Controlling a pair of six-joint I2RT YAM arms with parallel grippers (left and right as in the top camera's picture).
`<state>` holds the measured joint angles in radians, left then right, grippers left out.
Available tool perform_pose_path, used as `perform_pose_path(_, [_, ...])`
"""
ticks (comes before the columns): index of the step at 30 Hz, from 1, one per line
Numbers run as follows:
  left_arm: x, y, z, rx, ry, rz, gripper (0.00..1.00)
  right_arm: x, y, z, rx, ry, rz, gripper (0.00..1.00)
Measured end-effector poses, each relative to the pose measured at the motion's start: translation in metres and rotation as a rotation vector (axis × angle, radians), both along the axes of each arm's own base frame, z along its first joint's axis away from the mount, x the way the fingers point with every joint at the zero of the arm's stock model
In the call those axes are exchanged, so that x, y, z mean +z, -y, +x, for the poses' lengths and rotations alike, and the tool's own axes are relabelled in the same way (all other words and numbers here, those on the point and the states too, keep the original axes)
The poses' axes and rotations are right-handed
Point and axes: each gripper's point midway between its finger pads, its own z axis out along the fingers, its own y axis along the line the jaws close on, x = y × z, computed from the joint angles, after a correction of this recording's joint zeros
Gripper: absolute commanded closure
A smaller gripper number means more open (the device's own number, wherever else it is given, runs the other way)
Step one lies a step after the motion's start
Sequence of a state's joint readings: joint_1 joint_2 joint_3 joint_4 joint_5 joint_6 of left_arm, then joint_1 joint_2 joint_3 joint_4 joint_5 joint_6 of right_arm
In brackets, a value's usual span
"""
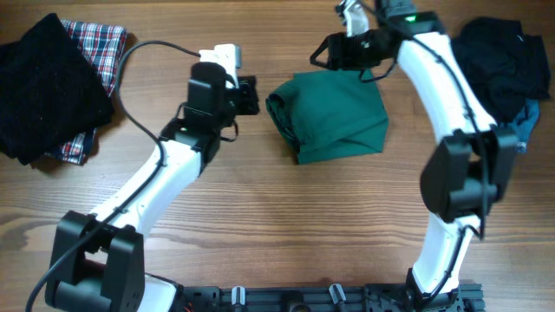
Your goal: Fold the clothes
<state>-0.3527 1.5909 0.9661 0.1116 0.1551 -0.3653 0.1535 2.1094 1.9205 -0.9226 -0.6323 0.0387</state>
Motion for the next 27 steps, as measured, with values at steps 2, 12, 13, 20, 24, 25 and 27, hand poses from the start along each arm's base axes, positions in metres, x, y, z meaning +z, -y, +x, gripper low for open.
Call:
perform_pose_path(2, [0.006, 0.024, -0.007, -0.045, 0.02, -0.022, 0.96, 0.01, 0.011, -0.011, -0.026, -0.045, 0.0, 0.3])
perform_pose_path(12, [-0.007, 0.087, -0.011, -0.114, 0.07, -0.08, 0.95, -0.014, 0.074, -0.037, -0.174, -0.256, -0.117, 0.31])
perform_pose_path(13, [-0.013, 0.09, -0.009, -0.106, 0.063, -0.09, 0.93, -0.015, 0.074, -0.039, -0.173, -0.26, -0.122, 0.31])
perform_pose_path(20, [-0.077, 0.096, 0.002, -0.031, -0.058, -0.144, 0.91, -0.017, 0.075, -0.03, -0.175, -0.213, -0.146, 0.31])
perform_pose_path(24, [-0.09, 0.096, 0.002, -0.014, -0.093, -0.161, 0.91, -0.017, 0.083, -0.021, -0.195, -0.18, -0.165, 0.31])
perform_pose_path(25, [-0.092, 0.097, 0.002, -0.016, -0.101, -0.162, 0.91, -0.017, 0.085, -0.02, -0.201, -0.177, -0.166, 0.29])
perform_pose_path(27, [-0.099, 0.098, -0.001, -0.02, -0.123, -0.162, 0.9, -0.018, 0.095, -0.019, -0.223, -0.18, -0.174, 0.25])
